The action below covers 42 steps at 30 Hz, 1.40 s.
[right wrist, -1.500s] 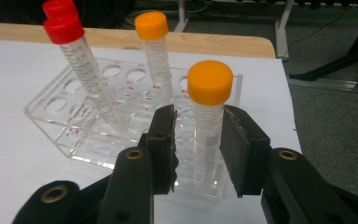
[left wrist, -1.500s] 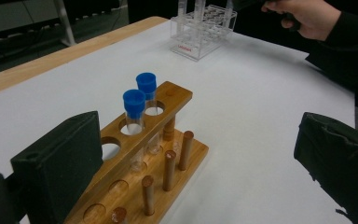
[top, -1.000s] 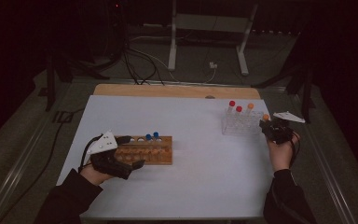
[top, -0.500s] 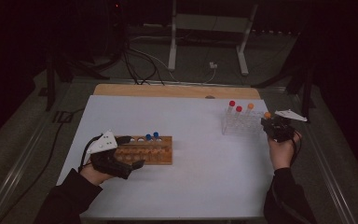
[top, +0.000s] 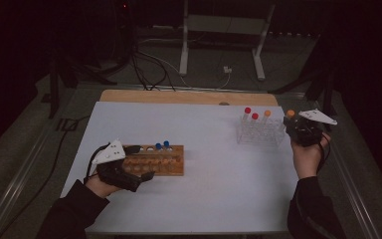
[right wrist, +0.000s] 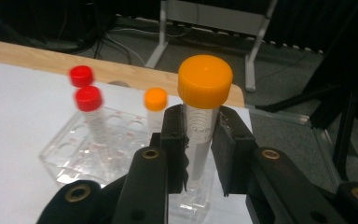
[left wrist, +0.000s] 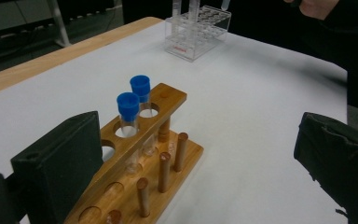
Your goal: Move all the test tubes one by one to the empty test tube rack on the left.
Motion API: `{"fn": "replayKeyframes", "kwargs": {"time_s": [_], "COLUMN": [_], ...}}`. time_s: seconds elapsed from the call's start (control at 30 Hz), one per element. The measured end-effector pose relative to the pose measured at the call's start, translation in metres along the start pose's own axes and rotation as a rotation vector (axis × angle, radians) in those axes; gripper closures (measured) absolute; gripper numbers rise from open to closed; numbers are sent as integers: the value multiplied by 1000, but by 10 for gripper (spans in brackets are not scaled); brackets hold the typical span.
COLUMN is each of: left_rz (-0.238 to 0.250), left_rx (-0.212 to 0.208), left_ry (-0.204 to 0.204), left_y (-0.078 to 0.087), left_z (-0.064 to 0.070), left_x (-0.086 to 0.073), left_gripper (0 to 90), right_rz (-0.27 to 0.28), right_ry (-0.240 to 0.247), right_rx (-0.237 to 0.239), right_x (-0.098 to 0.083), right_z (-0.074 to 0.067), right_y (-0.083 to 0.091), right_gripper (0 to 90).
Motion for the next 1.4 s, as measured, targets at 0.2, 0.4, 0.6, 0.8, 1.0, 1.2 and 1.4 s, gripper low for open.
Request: {"fn": "replayKeyframes", "kwargs": {"time_s": [0.2,0.4,0.6,0.8,1.0,1.2,1.4], "left_rz": [0,0,-6,-11,-12,-10,-6], "left_rx": [-5,-16,-31,-35,-43,-44,-52], "left_ry": [-2,2,-5,-6,-8,-13,-14], "left_y": [-1,-1,-3,-3,-4,-4,-4], "left_z": [2,3,7,7,9,11,14], "left_x": [1,1,2,2,3,5,6], "left_gripper": [19,19,19,19,19,19,22], "right_rz": [24,18,12,9,11,8,-3], "right_ry": [12,41,61,78,104,136,166], "right_rx": [84,176,267,368,459,548,633], "right_x": [7,4,0,-4,-8,-11,-16], "right_z": [-21,-50,-82,-115,-146,-177,-207], "right_y": [12,19,22,31,41,51,58], "right_gripper": [751,751,751,751,751,751,751]}}
Point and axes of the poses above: each handheld gripper's, and its own axes: y roughly backward along the jaws, x roughly out of its top, z roughly to its right, the point moved 4 cm from there along -y, roughly forward along the jaws, and after that the axes turned 9 degrees about z, right-handed, at the moved point
